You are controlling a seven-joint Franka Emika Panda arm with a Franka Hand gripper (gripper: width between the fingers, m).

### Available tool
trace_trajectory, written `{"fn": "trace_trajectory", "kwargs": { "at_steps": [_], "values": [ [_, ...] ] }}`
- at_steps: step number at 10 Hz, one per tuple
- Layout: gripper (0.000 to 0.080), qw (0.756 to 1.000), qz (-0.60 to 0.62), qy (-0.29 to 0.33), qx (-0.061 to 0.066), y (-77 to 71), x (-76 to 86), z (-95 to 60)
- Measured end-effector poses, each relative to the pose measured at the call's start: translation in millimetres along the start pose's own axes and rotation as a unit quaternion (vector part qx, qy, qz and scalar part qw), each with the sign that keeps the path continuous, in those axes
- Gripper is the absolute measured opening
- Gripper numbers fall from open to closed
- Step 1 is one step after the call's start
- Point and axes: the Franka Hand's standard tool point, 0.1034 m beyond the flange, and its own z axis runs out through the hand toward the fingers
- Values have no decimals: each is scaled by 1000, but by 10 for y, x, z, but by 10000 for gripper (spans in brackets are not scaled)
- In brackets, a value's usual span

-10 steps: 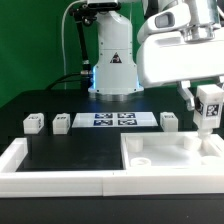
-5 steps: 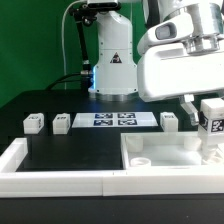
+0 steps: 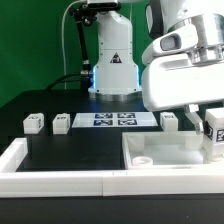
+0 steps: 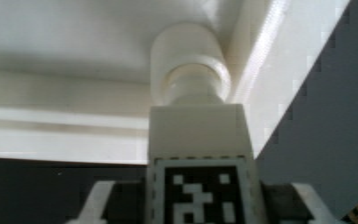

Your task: Assemble square table

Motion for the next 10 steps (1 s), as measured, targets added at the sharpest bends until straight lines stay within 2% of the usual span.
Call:
{"fn": "trace_trajectory", "kwargs": {
  "at_steps": [6,7,8,9,10],
  "values": [
    [287,999,-4,35,-8,-20,-108,5],
    [379,999,-5,35,-8,-19,-106,5],
    [379,999,-5,35,-8,-20,-106,5],
    [566,999,-5,35,-8,-20,-107,5],
    [566,999,-5,35,-8,-20,-107,5]
  ]
}}
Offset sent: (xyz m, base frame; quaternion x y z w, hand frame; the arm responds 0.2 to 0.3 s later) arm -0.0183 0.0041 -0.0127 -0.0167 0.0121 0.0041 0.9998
